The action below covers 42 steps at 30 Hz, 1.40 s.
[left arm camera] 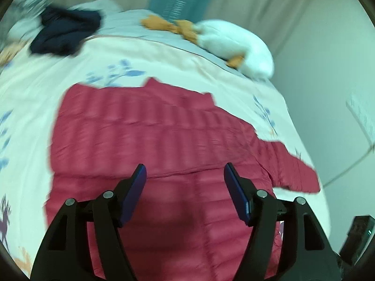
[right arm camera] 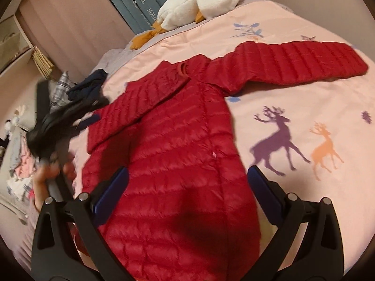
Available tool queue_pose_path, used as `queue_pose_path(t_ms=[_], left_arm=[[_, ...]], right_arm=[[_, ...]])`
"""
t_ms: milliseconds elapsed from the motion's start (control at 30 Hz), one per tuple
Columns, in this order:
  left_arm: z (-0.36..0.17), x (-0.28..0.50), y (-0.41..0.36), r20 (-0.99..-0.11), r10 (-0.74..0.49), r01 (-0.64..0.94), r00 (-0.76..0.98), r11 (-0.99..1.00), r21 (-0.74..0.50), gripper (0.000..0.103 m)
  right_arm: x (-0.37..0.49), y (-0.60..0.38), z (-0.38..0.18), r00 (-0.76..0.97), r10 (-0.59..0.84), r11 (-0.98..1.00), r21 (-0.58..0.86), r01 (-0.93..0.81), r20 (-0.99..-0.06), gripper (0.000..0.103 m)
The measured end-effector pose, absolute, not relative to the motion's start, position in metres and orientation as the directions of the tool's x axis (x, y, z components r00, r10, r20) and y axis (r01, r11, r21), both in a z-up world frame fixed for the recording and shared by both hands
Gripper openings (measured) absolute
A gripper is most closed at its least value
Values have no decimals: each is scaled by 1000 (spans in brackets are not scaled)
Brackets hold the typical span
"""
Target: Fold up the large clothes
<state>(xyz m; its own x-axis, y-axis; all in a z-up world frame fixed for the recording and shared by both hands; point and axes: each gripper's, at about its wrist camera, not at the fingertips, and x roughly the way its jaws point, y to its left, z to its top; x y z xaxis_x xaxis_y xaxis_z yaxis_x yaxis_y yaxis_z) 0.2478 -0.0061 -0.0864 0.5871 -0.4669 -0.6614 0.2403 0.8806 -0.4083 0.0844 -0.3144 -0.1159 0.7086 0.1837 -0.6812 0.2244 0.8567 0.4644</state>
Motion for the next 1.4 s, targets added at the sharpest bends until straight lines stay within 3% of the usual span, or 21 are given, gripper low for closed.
queue_pose_path(t_ms=[100, 267, 500, 667, 900, 1000, 1067, 1167, 1267, 1400], left_arm=[[-100, 254, 37, -667, -465, 151, 581, 868, -473, 69], [-133, 265, 83, -624, -566, 31, 539, 754, -656, 69], [-158, 288, 82, -608, -618, -15, 500, 695, -719, 69], [-168, 302, 89, -586, -611, -50, 532, 668, -742, 69], [-183, 315, 100, -489, -649, -79, 583, 553, -829, 69], [-187, 316, 105, -444, -665, -83, 601, 501, -862, 69], [-189, 315, 110, -418, -676, -84, 606, 469, -879, 69], [-187, 309, 116, -382, -687, -64, 618, 440, -896, 69], [-185, 306, 115, -377, -693, -52, 614, 442, -896, 69], [-190, 303, 115, -418, -690, -86, 591, 461, -883, 70]], right_arm=[[102, -316, -110, 712, 209, 850, 485, 207, -670, 101], [155, -310, -99, 708, 242, 871, 470, 143, -664, 101], [256, -316, -134, 648, 387, 771, 616, 164, -656, 101], [306, -318, -164, 622, 387, 729, 639, 246, -681, 101], [335, -328, -185, 707, 371, 630, 723, 284, -602, 99], [338, -335, -192, 729, 323, 603, 725, 333, -603, 71], [341, -337, -197, 709, 299, 613, 698, 370, -638, 34], [342, -338, -195, 712, 274, 634, 678, 372, -647, 14], [340, -330, -178, 726, 242, 689, 641, 338, -643, 7], [329, -319, -141, 773, 239, 732, 632, 254, -588, 7]])
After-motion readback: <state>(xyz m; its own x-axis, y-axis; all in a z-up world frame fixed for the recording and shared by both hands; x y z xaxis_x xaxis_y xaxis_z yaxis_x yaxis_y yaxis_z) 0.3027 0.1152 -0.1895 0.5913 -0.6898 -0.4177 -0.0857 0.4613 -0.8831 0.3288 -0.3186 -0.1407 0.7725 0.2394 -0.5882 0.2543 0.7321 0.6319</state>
